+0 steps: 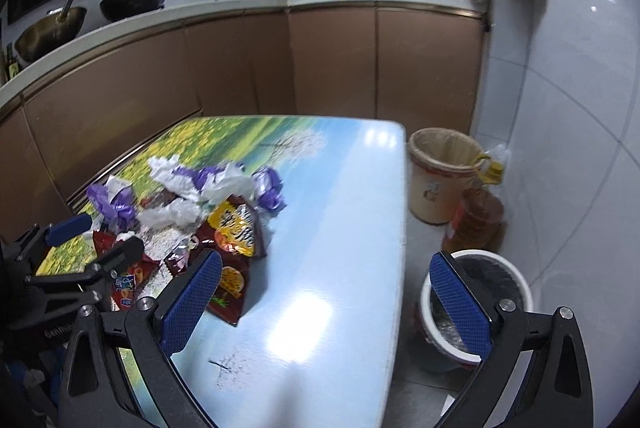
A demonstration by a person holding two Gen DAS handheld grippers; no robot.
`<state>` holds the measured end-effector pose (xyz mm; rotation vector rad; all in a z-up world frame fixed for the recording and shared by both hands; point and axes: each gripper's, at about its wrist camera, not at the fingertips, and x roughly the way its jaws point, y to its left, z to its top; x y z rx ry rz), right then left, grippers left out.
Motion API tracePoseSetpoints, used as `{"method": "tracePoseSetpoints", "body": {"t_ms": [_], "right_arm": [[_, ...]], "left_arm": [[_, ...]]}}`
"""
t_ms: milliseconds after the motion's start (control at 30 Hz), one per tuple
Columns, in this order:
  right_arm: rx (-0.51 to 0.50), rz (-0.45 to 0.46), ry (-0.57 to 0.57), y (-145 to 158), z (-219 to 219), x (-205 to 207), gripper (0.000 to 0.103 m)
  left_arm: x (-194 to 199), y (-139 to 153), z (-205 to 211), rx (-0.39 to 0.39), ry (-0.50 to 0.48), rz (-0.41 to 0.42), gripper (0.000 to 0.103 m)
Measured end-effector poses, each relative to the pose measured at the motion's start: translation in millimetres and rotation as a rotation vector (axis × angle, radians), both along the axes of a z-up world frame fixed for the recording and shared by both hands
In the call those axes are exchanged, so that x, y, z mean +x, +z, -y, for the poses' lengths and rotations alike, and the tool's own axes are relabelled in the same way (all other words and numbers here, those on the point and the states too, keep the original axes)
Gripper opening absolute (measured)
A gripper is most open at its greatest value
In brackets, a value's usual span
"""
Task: Collect trash
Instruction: 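Move both tools toward the snack wrappers on the table, then grasp the red snack bag with the left tool while the right tool grasps the brown-yellow chip bag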
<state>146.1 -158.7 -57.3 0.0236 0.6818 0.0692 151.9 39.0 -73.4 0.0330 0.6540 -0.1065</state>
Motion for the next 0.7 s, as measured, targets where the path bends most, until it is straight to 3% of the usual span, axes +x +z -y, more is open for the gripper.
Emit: {"method": "tracePoseSetpoints", "body": {"t_ms": [200,400,633,700], "right_arm": [[0.043,-0.065,0.104,-13.0,-21.2,28.2,0.088],[0.118,-0.146,0.198,-35.0,-41.5,59.2,0.080],[0.158,-0.210,0.263,-56.1,-54.7,78.5,0.076],[0.167,-0.220,0.269,-60.0,-54.8,80.4,0.070]], "left_arm": [[-4.1,-4.3,-50.3,-0.001,0.058,-0.010,0.092],[-8.1,-21.8,-83.0,-0.017,0.067,-0.106,0.092],[-0.6,-31.1,-65.6,-0.046,-0.031,-0.156,0.090],[3.3,-31.2,-56.1,-0.040,-0.054,-0.152,0.090]]}}
